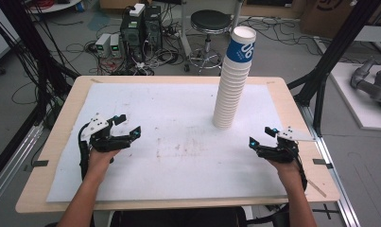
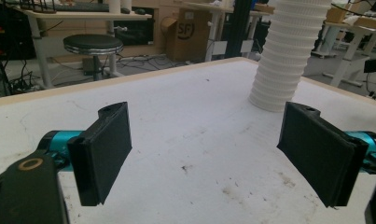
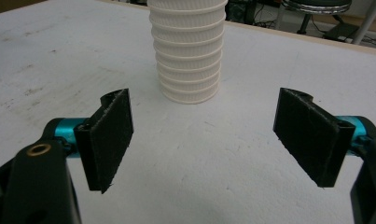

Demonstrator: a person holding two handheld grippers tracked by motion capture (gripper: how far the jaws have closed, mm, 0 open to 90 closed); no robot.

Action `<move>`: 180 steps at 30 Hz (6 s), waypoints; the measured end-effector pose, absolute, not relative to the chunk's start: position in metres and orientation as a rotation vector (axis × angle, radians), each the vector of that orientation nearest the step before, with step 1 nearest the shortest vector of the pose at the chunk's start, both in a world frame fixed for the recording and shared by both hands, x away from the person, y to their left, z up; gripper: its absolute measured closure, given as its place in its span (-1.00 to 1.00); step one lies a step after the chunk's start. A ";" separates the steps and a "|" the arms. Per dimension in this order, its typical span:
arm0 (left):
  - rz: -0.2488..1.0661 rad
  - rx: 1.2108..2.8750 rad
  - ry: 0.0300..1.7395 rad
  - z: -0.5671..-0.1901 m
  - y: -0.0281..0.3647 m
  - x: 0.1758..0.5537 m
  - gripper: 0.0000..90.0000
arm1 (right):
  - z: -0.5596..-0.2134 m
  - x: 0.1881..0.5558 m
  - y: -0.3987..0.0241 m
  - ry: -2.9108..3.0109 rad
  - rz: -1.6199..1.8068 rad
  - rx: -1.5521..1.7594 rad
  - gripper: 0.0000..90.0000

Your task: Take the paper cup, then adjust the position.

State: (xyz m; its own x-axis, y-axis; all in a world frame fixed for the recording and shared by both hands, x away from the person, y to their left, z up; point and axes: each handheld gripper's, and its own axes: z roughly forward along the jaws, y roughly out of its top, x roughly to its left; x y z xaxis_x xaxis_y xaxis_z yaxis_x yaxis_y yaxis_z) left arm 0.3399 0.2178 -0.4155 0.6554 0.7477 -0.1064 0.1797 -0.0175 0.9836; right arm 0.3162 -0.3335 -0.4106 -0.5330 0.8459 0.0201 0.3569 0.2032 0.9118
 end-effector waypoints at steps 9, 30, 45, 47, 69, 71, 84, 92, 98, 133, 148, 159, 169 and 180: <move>0.534 1.555 0.802 -0.417 0.214 0.342 -0.63 | -0.411 0.316 -0.335 1.989 1.306 1.121 -0.55; 0.510 1.585 0.806 -0.417 0.208 0.340 -0.63 | -0.329 0.355 -0.319 2.030 1.441 1.017 -0.55; 0.505 1.601 0.805 -0.416 0.203 0.345 -0.63 | -0.270 0.408 -0.290 2.041 1.488 0.913 -0.57; 0.500 1.612 0.798 -0.412 0.202 0.347 -0.63 | -0.266 0.415 -0.287 2.043 1.501 0.909 -0.57; 0.416 1.658 0.538 -0.289 0.131 0.426 -0.64 | -0.260 0.436 -0.279 2.022 1.558 0.885 -0.56; 0.400 1.658 0.498 -0.274 0.117 0.433 -0.64 | -0.260 0.436 -0.279 2.021 1.557 0.883 -0.55; 0.321 1.671 0.374 -0.214 0.039 0.474 -0.64 | -0.261 0.436 -0.279 2.018 1.559 0.874 -0.54; 0.308 1.685 0.330 -0.197 0.003 0.482 -0.64 | -0.261 0.436 -0.280 2.023 1.558 0.868 -0.54; 0.302 1.722 0.320 -0.189 -0.027 0.487 -0.64 | -0.261 0.436 -0.280 2.024 1.558 0.872 -0.54; 0.401 1.505 0.334 -0.127 0.001 0.460 -0.44 | -0.267 0.421 -0.282 2.061 1.478 0.848 -0.51; 0.411 1.643 0.393 -0.197 0.059 0.435 -0.44 | -0.298 0.386 -0.296 2.157 1.439 0.853 -0.57; 0.358 1.666 0.445 -0.278 0.087 0.412 -0.44 | -0.357 0.362 -0.296 2.193 1.448 0.915 -0.57; 0.343 1.688 0.499 -0.315 0.102 0.396 -0.44 | -0.378 0.355 -0.271 2.229 1.456 0.890 -0.57; 0.328 1.727 0.482 -0.327 0.099 0.387 -0.45 | -0.378 0.338 -0.258 2.243 1.490 0.792 -0.57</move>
